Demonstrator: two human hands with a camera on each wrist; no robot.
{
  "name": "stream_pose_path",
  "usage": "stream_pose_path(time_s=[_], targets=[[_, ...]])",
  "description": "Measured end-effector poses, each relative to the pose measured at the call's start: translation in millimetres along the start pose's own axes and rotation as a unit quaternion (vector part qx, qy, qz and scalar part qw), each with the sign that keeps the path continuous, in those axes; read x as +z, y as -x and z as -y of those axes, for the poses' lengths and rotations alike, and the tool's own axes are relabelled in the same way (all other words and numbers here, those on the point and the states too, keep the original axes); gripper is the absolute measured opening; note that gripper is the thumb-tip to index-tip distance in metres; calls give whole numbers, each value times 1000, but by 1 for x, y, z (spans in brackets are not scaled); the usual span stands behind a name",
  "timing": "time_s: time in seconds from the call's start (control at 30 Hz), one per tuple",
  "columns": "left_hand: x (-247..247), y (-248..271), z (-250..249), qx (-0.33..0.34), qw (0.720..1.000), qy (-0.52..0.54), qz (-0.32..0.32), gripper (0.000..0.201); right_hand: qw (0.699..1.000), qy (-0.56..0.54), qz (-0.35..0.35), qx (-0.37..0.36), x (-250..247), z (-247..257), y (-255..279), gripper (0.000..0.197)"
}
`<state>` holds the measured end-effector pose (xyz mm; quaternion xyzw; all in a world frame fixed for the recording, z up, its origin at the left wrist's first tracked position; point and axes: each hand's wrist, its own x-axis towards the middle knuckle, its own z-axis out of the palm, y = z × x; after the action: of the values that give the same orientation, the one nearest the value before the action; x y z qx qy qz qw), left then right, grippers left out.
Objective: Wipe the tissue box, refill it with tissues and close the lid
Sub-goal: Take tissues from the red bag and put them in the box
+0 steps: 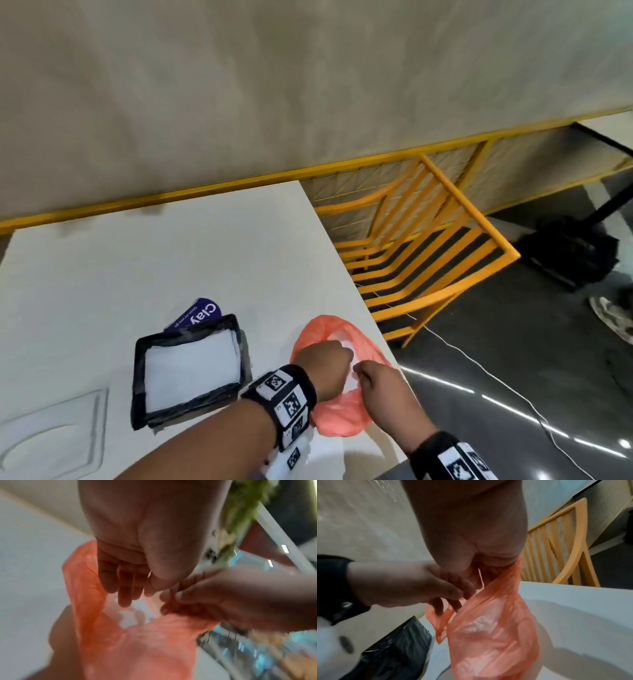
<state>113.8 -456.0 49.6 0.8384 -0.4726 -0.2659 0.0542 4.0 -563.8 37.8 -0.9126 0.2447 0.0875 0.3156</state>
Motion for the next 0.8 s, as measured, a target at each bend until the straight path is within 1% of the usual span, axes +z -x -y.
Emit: stream_pose_path(time_s=[0.1,0.13,0.23,0.3,0.37,0.4,0.43,0.5,0.57,0.7,0.8], targets=[[12,-26,-1,5,992,-128,7,29,999,45,23,-13,3,-10,-2,26],[13,-31,1,17,986,-167,6,29,998,56,29,-15,3,-11,-2,27],[14,-47,4,96,962,-255,21,36,997,69,42,-1,5,-22,-2,29],[9,-51,7,119,948,-294,38,48,995,85,55,15,5,-28,-3,29],[5,-53,7,113,942,-311,48,60,993,95,65,30,3,-33,-5,31],[3,-53,7,106,940,-321,55,62,992,96,69,36,2,-32,-6,33],[2,-52,6,101,937,-330,62,61,992,95,71,40,2,-33,-6,34],[3,-49,5,87,934,-339,67,52,992,94,75,49,3,-30,-9,35],[6,-44,3,80,941,-324,59,47,990,102,81,50,7,-27,-12,35],[9,-40,1,94,947,-302,60,48,983,137,104,58,15,-19,-18,46],[10,-36,1,88,945,-305,77,57,979,160,105,72,18,-16,-19,51]])
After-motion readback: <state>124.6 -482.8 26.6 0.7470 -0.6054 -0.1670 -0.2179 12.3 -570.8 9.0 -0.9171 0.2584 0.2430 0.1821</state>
